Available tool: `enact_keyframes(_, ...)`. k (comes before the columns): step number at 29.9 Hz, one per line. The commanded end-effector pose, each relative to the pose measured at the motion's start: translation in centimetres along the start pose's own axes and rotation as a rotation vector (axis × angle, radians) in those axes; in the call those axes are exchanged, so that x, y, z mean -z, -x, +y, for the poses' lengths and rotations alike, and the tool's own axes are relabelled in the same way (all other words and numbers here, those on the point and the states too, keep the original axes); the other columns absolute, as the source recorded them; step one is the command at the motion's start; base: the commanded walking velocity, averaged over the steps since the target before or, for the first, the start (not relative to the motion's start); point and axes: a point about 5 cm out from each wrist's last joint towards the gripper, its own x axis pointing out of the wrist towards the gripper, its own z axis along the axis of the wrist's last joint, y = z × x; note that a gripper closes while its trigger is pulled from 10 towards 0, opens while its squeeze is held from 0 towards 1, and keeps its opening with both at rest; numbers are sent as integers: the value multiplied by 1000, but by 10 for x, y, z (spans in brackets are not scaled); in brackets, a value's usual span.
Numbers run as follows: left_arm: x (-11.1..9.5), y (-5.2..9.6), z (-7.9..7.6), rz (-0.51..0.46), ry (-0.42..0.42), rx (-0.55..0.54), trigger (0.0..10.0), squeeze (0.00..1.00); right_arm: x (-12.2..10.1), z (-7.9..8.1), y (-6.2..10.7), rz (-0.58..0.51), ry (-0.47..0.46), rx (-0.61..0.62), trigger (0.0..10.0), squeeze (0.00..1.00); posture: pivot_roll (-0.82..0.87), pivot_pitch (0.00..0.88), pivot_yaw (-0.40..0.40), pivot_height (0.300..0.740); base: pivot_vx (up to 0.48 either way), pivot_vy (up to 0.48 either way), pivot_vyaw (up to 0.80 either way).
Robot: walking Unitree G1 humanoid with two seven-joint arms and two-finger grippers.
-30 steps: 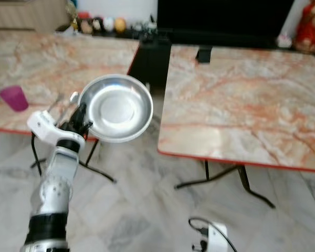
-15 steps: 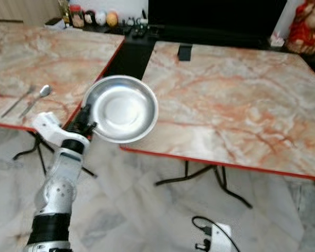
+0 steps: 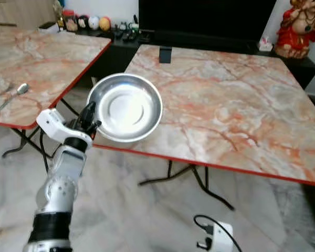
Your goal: Setting the table
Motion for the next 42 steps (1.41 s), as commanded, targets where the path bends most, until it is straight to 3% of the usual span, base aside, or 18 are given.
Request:
enact_keyframes(1, 1, -3, -14, -4, 14, 48, 10000, 0, 1, -10, 1, 9, -6, 25, 10000, 0, 41, 0, -43, 740, 0, -371, 0)
enact_keyframes(24, 2, -5, -14, 6, 10, 49, 10000, 0, -3, -13, 0, 2, -6, 42, 10000, 0, 37, 0, -46, 740, 0, -374, 0)
enact_keyframes(28, 7, -6, -13, 91, -117, 84, 10000, 0, -4, -12, 0, 0, -5, 42, 10000, 0, 41, 0, -46, 740, 0, -93, 0)
enact_keyframes(30, 1, -7, -6, 109, -227, 115, 10000, 0, -5, -12, 0, -8, -8, 42, 10000, 0, 41, 0, -46, 740, 0, 0, 0)
enact_keyframes(37, -15, -12, -2, 117, -280, 160, 10000, 0, -7, -10, -1, -19, -10, 39, 10000, 0, 51, 0, -40, 740, 0, 0, 0)
enact_keyframes(42, -18, -12, 2, 174, -293, 198, 10000, 0, -8, -9, -1, -25, -13, 36, 10000, 0, 48, 0, -37, 740, 0, 0, 0)
